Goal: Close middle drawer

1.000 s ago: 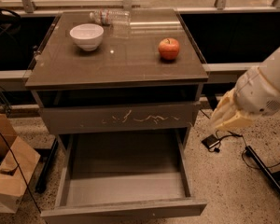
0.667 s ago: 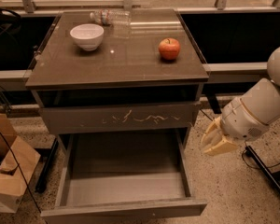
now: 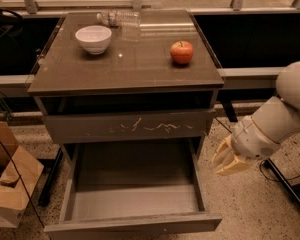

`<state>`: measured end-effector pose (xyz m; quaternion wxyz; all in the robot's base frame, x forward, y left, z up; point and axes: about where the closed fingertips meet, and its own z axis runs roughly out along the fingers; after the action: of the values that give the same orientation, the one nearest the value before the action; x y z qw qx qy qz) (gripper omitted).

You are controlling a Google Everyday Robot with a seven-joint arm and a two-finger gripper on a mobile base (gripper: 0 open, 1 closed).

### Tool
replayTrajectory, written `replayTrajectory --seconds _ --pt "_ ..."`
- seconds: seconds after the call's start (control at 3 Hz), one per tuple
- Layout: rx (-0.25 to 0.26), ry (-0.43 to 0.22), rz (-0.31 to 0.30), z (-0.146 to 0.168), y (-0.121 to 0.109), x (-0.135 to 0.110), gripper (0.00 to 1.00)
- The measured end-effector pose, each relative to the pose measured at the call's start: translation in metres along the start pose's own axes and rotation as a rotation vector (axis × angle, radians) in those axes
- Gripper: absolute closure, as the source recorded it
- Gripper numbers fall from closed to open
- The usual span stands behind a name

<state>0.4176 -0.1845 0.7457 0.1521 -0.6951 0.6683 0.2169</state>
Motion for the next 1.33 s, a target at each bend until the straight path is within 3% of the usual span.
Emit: replayTrajectory --seconds 0.67,1.0,1.33 --pt "-0.167 -0.11 -0.054 0.103 0.046 0.049 1.0" --pt "-0.216 -0.154 -0.016 0.152 0.068 0.067 1.0" --pt "-0.234 -0.195 0.069 0.203 0.067 0.079 1.0"
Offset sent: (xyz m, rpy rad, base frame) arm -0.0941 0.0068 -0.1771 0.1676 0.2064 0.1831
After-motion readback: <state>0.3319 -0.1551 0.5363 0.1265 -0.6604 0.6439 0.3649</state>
